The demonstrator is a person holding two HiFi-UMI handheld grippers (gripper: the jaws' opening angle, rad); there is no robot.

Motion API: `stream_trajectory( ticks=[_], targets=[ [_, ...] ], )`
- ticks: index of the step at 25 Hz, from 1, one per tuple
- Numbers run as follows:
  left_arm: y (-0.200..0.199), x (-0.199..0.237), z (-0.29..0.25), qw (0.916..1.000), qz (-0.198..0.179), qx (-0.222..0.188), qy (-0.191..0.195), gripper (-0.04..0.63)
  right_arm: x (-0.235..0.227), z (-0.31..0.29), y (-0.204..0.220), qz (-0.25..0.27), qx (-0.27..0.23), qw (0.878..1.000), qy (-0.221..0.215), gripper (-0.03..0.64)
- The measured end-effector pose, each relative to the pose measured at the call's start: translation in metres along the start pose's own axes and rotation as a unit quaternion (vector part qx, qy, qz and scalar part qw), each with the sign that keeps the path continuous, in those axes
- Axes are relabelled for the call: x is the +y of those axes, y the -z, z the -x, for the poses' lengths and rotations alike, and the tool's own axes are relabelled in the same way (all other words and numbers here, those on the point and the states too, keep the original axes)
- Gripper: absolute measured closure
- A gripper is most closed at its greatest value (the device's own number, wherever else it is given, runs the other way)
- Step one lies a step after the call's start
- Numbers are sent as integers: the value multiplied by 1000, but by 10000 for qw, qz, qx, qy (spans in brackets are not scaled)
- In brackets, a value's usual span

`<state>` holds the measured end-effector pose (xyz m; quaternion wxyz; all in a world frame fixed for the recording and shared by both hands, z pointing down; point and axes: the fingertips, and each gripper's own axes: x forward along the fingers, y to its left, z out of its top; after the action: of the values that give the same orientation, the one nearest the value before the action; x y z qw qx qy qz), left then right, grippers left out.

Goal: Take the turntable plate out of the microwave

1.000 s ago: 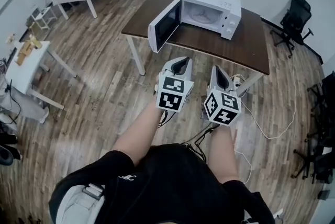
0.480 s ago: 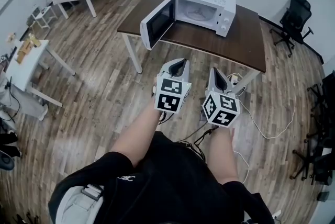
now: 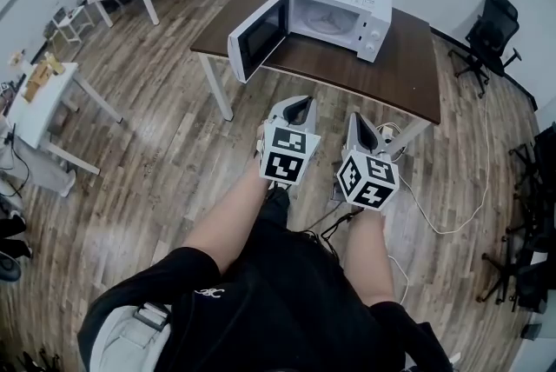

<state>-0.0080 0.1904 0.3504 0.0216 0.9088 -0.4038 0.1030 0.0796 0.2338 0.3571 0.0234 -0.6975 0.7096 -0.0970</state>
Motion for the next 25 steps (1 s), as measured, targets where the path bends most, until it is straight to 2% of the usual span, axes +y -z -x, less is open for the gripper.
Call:
stream_trajectory(
  ticks=[7,17,25],
  targets=[
    [-3,20,-46,10000,-22,-74,23,586,-20,-43,1,48,13,9999,100,615],
    [-6,70,-148,9995,297,-89,101,586,-53,-146,1,105,216,9995,195,615],
    [-2,117,-224,9988,460,156,103,586,-73,-232,1,43,441,9986,289,615]
  ],
)
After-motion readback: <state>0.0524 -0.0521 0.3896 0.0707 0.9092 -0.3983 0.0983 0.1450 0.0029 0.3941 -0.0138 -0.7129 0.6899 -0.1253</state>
